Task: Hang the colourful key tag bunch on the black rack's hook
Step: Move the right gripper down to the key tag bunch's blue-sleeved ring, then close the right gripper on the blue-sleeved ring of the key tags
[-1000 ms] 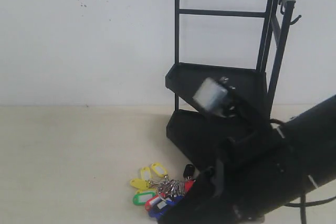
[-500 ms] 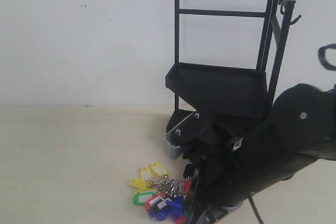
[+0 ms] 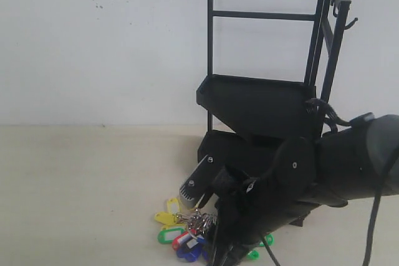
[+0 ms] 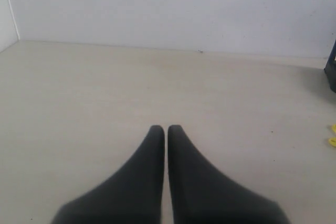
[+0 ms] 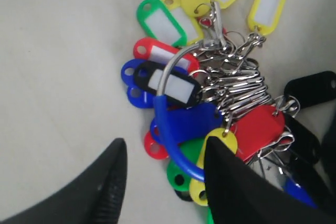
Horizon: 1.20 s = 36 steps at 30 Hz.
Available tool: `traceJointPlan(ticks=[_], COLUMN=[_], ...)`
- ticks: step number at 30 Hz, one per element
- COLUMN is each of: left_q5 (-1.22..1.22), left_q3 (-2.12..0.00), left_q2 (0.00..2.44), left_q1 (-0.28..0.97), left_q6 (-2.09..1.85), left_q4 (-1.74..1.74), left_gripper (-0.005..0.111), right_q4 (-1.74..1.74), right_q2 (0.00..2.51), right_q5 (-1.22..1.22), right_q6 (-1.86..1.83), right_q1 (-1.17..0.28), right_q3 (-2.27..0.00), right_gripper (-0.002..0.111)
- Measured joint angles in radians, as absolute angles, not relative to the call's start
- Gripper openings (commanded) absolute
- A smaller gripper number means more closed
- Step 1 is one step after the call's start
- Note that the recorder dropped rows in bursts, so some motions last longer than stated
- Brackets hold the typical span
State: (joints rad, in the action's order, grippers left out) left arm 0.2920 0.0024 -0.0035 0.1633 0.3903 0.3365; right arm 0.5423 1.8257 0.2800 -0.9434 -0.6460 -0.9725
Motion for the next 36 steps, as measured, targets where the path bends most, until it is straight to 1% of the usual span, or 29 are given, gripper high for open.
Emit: traceJointPlan(ticks=[3, 6, 14, 18, 20, 24, 31, 36], left_q5=[0.292, 0.292, 0.292, 0.292, 0.292, 0.292, 0.292, 0.292], left_q3=[0.002, 0.002, 0.002, 0.002, 0.002, 0.002, 0.002, 0.002], left_q2=[-0.004, -0.004, -0.004, -0.004, -0.004, -0.004, -0.004, -0.004], left_q1=[0.163, 0.163, 0.163, 0.163, 0.163, 0.163, 0.163, 0.163], left_q6=[0.39, 0.39, 0.39, 0.39, 0.39, 0.39, 0.39, 0.39], left_q4=[0.336, 0.336, 0.336, 0.336, 0.336, 0.336, 0.336, 0.336], left_gripper=[0.004, 0.004, 0.004, 0.004, 0.004, 0.004, 0.004, 0.004], right_q4=[0.542, 0.542, 0.542, 0.542, 0.542, 0.542, 0.542, 0.542], right_q2=[1.838, 1.849, 1.907, 1.936, 1.943, 1.945, 1.905, 1.815], right_q5=[0.247, 0.217, 0.148, 0.13, 0.13, 0.126, 0.164, 0.227], right_q6=[-0.969, -0.986, -0.988, -0.992, -0.994, -0.994, -0.994, -0.985], right_q1=[-0.646, -0.646, -0.646, -0.646, -0.646, -0.646, -0.648, -0.648], right_q3=[-0.975, -0.975, -0.975, -0.975, -0.975, -0.975, -0.975, -0.975], right_gripper=[0.057, 0.055, 0.055, 0.041, 0.032, 0.001, 0.0, 0.0])
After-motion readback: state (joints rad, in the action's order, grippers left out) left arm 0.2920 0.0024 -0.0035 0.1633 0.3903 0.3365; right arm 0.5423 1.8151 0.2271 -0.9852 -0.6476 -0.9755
